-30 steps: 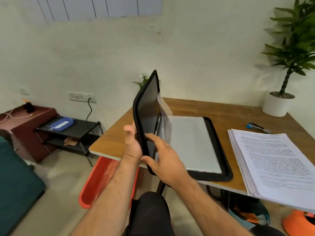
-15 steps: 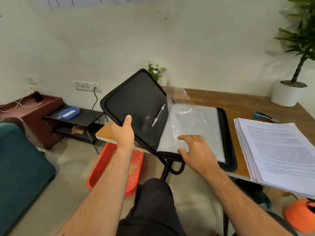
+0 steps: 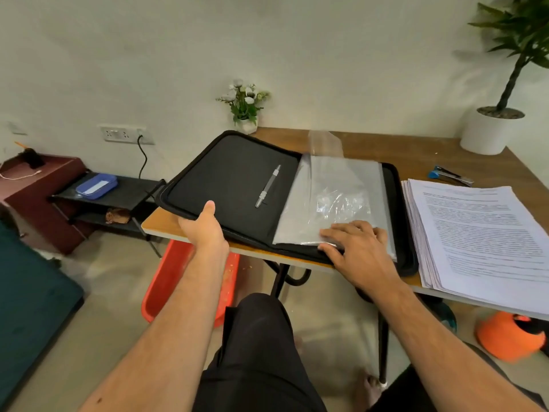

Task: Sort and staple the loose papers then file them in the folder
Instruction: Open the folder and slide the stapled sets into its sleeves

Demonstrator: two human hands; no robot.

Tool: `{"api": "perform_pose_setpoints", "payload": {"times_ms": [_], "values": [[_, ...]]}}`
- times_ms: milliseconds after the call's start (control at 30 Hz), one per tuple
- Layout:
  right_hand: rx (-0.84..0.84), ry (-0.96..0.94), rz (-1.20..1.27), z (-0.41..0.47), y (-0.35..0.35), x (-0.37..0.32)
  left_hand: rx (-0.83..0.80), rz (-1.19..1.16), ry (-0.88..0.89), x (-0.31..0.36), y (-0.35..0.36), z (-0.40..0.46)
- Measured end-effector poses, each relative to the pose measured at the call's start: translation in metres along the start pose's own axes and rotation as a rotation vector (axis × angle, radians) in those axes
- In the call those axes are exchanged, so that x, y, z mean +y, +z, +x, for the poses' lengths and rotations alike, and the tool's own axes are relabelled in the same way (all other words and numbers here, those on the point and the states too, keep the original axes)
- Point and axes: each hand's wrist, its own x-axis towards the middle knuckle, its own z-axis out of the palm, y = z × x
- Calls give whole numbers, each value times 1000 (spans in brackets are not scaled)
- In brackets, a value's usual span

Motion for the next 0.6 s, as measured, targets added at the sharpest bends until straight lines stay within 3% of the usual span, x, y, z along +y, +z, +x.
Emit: {"api": "perform_pose_setpoints", "payload": {"times_ms": [167, 433, 600], "values": [[62, 5, 21, -3, 9, 4, 149, 351, 76, -3, -3, -9], [14, -18, 103, 3, 9, 9, 18, 881, 363, -17, -9, -24], [21, -34, 144, -6, 8, 9, -10, 1323, 341, -18, -17, -34]]}}
